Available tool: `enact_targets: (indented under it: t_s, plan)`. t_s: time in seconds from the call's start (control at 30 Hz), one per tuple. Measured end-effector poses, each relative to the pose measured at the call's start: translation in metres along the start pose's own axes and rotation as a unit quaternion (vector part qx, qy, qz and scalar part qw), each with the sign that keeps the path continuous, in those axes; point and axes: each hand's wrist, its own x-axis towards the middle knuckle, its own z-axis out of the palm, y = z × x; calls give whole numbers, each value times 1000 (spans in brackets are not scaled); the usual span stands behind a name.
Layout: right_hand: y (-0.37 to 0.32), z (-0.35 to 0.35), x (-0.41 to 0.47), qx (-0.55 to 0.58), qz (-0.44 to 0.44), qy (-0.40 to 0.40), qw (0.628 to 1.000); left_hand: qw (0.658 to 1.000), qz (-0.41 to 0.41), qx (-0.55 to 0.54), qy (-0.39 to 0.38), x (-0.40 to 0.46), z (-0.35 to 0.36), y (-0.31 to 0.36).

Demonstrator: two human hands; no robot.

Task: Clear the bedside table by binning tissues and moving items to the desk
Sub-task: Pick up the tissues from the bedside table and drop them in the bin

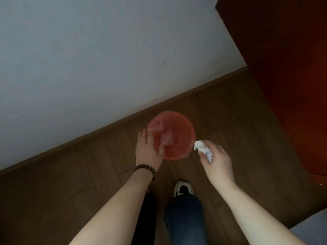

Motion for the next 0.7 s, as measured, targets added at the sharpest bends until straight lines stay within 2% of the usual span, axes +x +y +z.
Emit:
enact_targets:
  t_s: [0.1, 0.3, 0.43, 0.57, 0.7]
  plan:
    - [-12, 17, 20, 2, -13, -13, 1000, 1000, 11, 3, 28, -18, -18, -9]
    - [-26, 66, 68, -13, -37, -20, 999, 999, -6, 21, 34, -34, -35, -32]
    - [-18, 87, 82, -45, 10, -79, 996, 999, -9, 25, 40, -33, -38, -42]
    - [-19, 76, 71, -62, 25, -85, 994, 999, -3, 37, 39, -32, -50, -34]
    - [-43, 37, 41, -76, 36, -73, 994, 998, 1, 46, 34, -40, -86, -4]
